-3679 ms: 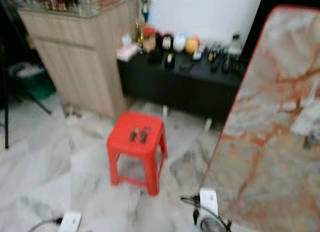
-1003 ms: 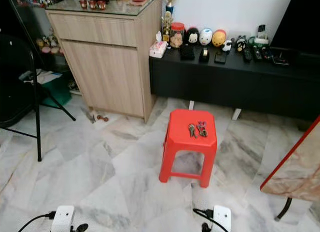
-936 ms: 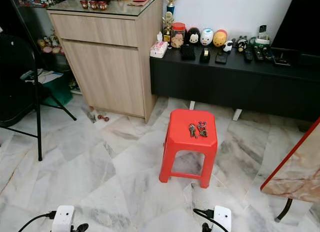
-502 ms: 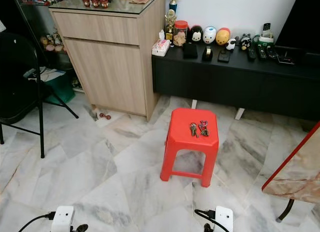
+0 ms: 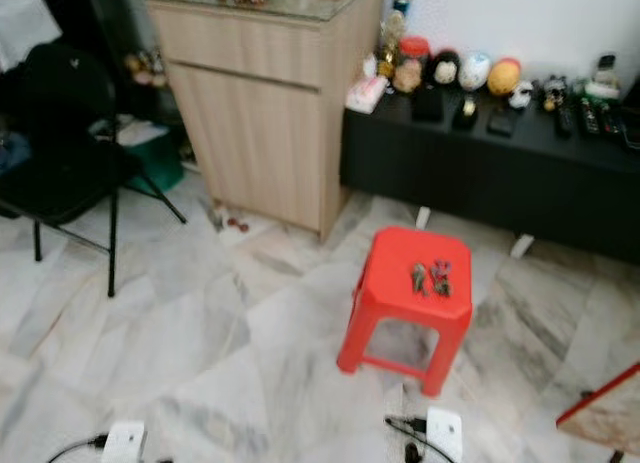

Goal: Hang keys on a hook

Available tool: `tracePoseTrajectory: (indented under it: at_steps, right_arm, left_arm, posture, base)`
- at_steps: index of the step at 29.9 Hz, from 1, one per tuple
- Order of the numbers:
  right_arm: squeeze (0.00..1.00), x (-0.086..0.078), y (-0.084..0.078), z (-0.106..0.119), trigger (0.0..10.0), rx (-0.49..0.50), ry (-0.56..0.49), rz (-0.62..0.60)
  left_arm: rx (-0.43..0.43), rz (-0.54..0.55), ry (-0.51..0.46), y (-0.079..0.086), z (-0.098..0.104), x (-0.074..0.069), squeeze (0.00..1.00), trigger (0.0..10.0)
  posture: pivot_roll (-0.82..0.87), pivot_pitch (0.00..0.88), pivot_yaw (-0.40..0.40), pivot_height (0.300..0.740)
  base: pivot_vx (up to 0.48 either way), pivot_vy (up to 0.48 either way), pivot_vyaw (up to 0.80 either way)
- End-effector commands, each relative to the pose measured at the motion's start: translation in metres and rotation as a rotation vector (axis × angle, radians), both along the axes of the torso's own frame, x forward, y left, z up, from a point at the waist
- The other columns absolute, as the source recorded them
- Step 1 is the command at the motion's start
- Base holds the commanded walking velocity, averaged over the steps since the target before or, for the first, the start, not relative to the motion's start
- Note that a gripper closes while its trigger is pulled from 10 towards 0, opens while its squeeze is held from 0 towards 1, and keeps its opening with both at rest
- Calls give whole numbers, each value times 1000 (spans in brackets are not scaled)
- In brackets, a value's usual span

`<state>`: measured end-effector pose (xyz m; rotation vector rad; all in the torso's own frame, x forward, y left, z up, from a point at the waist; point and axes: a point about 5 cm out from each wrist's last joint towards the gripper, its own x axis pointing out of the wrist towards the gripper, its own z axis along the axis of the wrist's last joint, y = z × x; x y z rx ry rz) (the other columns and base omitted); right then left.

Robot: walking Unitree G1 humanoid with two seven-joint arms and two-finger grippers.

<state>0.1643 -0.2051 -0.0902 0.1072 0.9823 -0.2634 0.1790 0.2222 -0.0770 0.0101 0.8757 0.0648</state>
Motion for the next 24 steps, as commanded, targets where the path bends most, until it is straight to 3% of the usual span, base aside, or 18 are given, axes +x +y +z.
tracePoseTrajectory:
  at_steps: [1,11,16,24]
  right_arm:
    - [0,5,5,2,10000,12,-15,1]
    - [0,8,5,2,10000,20,-23,-33]
    - [0,8,4,3,10000,14,-25,-31]
    - [0,12,4,5,10000,5,-44,2]
  left_arm:
    - [12,30,34,8,-3,-9,0,10000]
    - [8,36,36,8,-3,-9,0,10000]
    - [7,37,36,7,-3,-9,0,10000]
    - [6,40,42,6,-4,-10,0,10000]
  posture:
    - [133,75,-19,740]
    - [128,78,-19,740]
    - [126,76,-20,740]
    - [126,73,-23,740]
  base:
    - [292,0,0]
    - [291,0,0]
    - [282,0,-713]
    - [274,0,0]
